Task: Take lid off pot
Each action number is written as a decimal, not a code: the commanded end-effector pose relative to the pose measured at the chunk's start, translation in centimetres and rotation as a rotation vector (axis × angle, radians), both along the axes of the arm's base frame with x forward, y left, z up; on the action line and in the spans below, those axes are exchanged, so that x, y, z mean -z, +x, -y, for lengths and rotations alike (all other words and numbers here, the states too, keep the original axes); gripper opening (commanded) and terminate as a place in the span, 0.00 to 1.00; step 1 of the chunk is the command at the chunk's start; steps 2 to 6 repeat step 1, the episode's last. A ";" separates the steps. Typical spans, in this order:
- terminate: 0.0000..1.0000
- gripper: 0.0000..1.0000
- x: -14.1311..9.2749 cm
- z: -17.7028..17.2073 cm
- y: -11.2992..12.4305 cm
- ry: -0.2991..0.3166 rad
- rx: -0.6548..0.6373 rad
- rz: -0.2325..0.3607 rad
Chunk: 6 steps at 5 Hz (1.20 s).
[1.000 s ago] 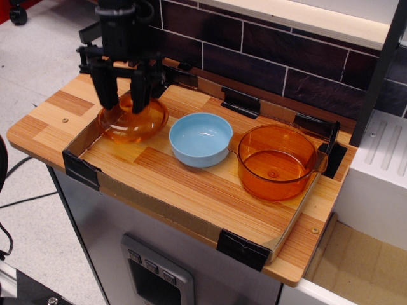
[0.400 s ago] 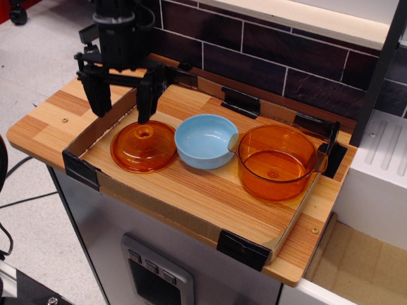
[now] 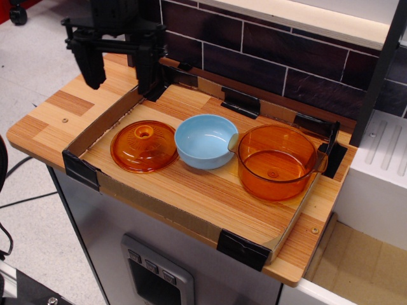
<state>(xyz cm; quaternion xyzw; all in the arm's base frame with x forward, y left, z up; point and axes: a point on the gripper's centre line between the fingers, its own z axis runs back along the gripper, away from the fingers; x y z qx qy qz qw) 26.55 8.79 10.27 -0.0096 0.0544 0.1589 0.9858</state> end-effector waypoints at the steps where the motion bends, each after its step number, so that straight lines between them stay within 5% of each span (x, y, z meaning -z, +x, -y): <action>1: 1.00 1.00 -1.6 -0.2 0.4 0.019 -0.010 0.051; 6: 1.00 1.00 -1.6 -0.2 0.4 0.019 -0.010 0.051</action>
